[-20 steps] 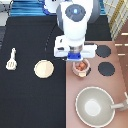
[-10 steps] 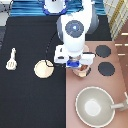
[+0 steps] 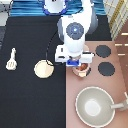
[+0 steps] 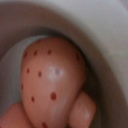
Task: Take the lid off the pot, put the pot on the plate, and use the tool to push the pot to the front of the table.
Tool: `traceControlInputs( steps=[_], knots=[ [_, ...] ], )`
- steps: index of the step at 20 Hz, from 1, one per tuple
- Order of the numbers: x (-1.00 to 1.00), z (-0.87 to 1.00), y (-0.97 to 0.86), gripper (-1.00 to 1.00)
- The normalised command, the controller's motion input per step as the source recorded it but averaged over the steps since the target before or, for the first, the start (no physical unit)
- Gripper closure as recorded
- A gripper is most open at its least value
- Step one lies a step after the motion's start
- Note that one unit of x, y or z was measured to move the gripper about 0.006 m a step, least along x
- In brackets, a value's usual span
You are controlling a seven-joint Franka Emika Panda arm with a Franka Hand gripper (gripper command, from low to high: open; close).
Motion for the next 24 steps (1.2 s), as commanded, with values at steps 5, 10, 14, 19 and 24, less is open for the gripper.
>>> traceControlInputs(
  steps=[5,10,14,19,24],
  knots=[
    [-0.05,-0.03,0.0,1.0],
    [-0.04,-0.02,0.0,1.0],
    [-0.01,0.03,0.0,1.0],
    [0.0,0.12,0.01,1.0],
    [-0.12,0.77,-0.03,1.0]
  ],
)
